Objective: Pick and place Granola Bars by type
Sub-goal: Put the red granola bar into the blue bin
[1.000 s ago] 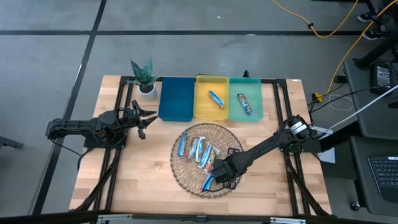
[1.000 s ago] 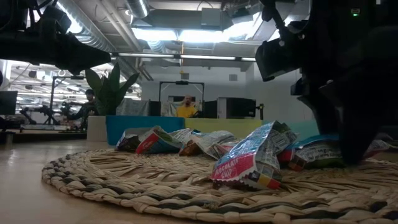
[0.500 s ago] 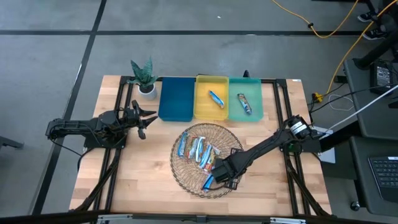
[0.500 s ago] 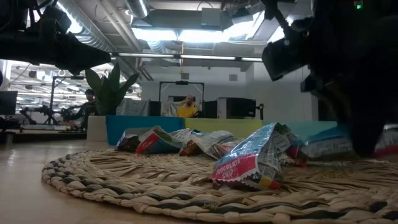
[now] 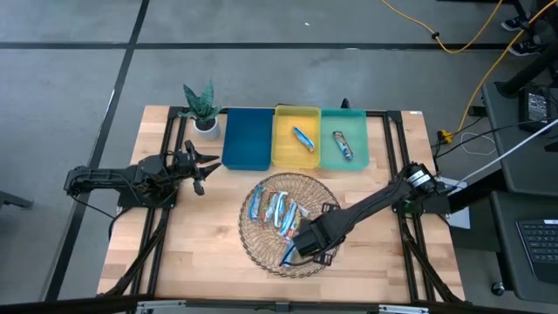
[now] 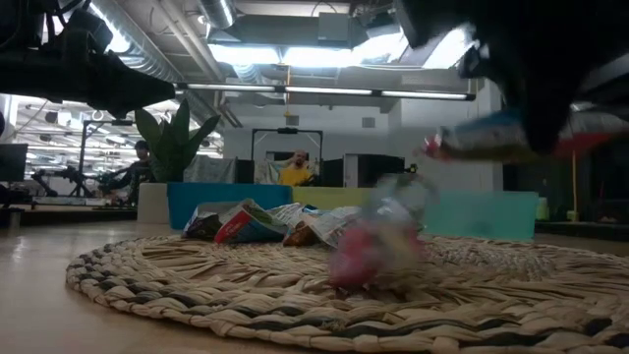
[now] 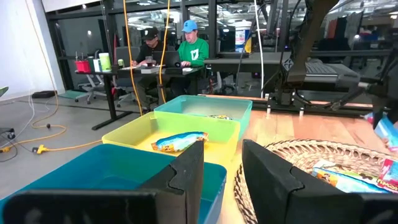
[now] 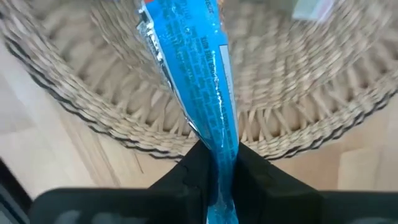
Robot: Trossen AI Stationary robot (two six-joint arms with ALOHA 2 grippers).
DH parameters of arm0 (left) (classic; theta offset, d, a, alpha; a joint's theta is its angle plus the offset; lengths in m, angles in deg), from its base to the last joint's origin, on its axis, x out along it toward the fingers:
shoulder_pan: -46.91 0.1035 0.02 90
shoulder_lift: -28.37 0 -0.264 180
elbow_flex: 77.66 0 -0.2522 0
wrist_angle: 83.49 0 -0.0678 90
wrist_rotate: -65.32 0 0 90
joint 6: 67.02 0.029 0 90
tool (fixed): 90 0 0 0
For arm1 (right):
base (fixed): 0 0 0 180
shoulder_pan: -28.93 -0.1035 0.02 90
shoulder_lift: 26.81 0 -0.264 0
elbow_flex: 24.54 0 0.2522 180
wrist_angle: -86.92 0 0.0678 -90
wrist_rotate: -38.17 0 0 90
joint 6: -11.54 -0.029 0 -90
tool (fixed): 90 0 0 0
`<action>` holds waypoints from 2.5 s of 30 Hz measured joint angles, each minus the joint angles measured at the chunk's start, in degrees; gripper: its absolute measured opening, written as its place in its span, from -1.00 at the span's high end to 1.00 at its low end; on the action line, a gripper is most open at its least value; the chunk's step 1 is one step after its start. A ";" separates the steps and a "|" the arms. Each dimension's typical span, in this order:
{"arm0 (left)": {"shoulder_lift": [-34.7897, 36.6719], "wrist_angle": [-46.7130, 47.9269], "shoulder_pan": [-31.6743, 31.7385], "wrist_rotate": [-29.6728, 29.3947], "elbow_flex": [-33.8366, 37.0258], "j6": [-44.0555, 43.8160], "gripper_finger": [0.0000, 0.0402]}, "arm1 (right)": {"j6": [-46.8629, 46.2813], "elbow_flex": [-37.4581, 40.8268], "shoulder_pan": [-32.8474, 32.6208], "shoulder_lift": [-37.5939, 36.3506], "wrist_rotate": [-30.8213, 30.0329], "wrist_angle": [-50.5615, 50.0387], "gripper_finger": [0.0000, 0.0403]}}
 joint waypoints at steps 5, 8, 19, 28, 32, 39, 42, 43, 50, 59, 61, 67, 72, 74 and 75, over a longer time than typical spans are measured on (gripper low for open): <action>0.00 0.00 0.00 0.00 0.00 0.00 0.48 | -0.37 -4.17 0.50 -0.20 -0.11 -1.23 0.74; 0.00 0.00 0.02 0.00 -0.02 0.00 0.48 | -0.63 -6.51 1.35 -0.70 -0.13 -1.01 0.74; 0.00 0.00 0.02 -0.02 0.00 0.00 0.48 | 0.28 -8.72 5.34 -5.42 -9.27 3.16 0.74; 0.00 0.00 0.00 -0.13 0.00 0.00 0.48 | 12.74 -8.69 12.41 -6.67 -12.38 11.65 0.74; 0.00 -0.01 0.00 -0.14 -0.01 -3.01 0.48 | 17.83 -8.65 15.71 -6.67 -12.30 15.30 0.74; 0.00 -2.93 0.00 -0.04 -0.01 -24.37 0.48 | 25.69 -8.44 20.89 -6.67 -9.23 19.16 0.74; 0.00 -2.91 0.00 -0.81 0.00 -29.21 0.48 | 29.76 -7.25 23.20 -6.67 -7.31 21.49 0.74; 0.00 -2.89 0.01 -1.47 -0.02 -30.17 0.48 | 31.08 -6.73 23.99 -6.67 -6.54 22.47 0.74; 0.00 -2.87 0.02 -4.00 -0.01 -38.16 0.48 | 40.07 -2.01 30.55 -6.58 2.46 33.35 0.74; 0.00 -2.88 0.02 -9.33 -0.01 -40.18 0.48 | 47.72 -1.68 37.41 -6.58 11.47 45.84 0.74; 0.00 -2.89 0.02 -9.38 0.00 -39.66 0.48 | 48.92 -1.68 38.69 -6.58 13.73 47.27 0.74; -0.01 -6.79 0.00 -6.45 -0.45 -34.21 0.47 | 53.02 -1.68 41.67 -6.58 20.35 52.52 0.74; -1.24 -7.32 0.00 -8.91 -5.43 -28.83 0.40 | 54.86 -1.68 43.78 -6.58 25.53 54.53 0.74; -3.41 -7.08 0.00 -9.94 -7.88 -26.30 0.35 | 56.15 -1.68 44.22 -6.58 26.18 54.70 0.74; -4.91 -7.08 0.00 -10.48 -9.30 -25.33 0.32 | 56.60 -1.68 44.37 -6.58 27.05 55.31 0.74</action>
